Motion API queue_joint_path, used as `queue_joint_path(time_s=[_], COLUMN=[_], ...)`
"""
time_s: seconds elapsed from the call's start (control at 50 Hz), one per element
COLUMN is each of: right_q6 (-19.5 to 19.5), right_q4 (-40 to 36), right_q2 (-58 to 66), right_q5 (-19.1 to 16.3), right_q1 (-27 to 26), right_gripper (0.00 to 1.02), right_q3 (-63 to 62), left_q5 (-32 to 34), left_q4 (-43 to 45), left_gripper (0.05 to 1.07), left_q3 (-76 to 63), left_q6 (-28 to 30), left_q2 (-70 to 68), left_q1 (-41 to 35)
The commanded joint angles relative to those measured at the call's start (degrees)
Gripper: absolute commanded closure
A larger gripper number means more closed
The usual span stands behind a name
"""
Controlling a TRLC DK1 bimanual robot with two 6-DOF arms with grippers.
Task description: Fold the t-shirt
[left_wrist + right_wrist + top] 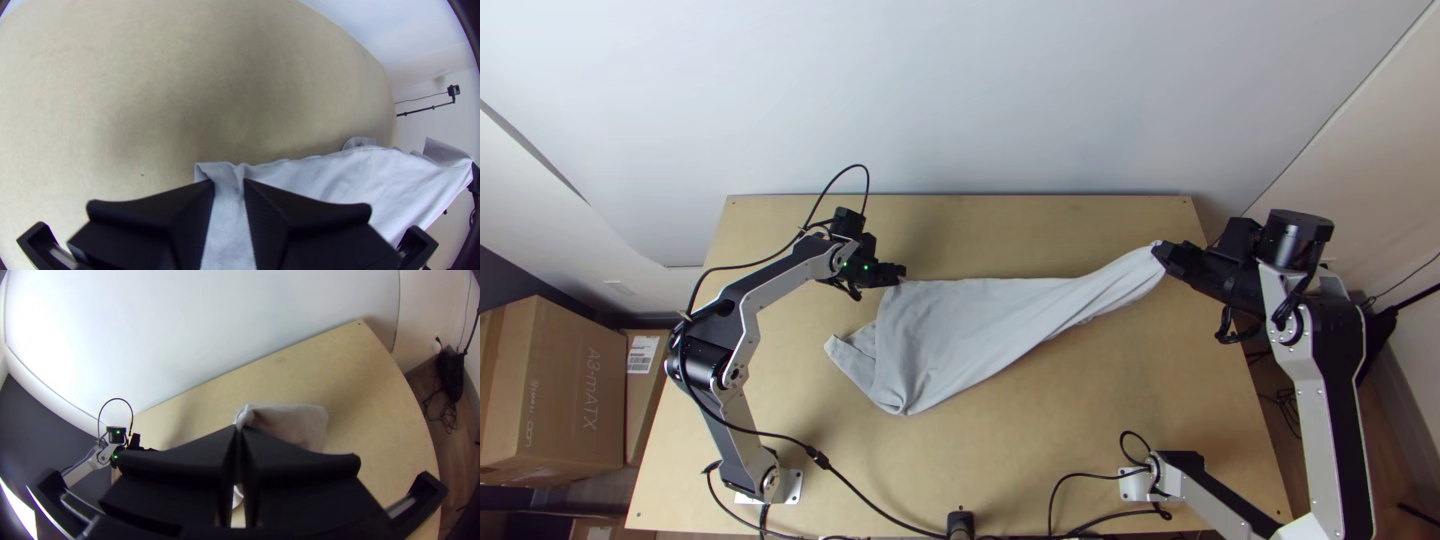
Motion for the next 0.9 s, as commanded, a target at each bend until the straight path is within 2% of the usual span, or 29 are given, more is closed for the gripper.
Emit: queue_joint_path(time_s=[0.0,0.34,0.56,0.74,0.88], right_q6=[1.2,0.0,-6.0,-7.7,-14.1], right_q4=[0.2,0.9,4.6,9.2,10.1], right_q2=[-1.3,-0.4,1.0,5.7,11.9], right_q5=[0.2,0.4,1.3,1.7,4.9], right_q1=[0.0,-0.9,-0.8,0.7,2.1], right_gripper=[1.00,1.00,1.00,1.00,1.00], right_q3=[0.6,1.8,1.2,5.6,13.8], left_q5=[-0.8,-0.8,-1.8,-6.5,-9.0], left_q4=[1.1,-0.5,-3.0,-3.2,-4.1], left_gripper=[1.05,1.05,1.05,1.05,1.05], left_q3=[-0.4,0.0,1.5,4.6,10.7], left_q6=[-1.2,-3.0,-5.0,-5.3,-5.1], left_q2=[0.1,-8.7,-18.8,-27.4,-31.8], left_q1=[0.0,4.9,8.1,10.2,12.2])
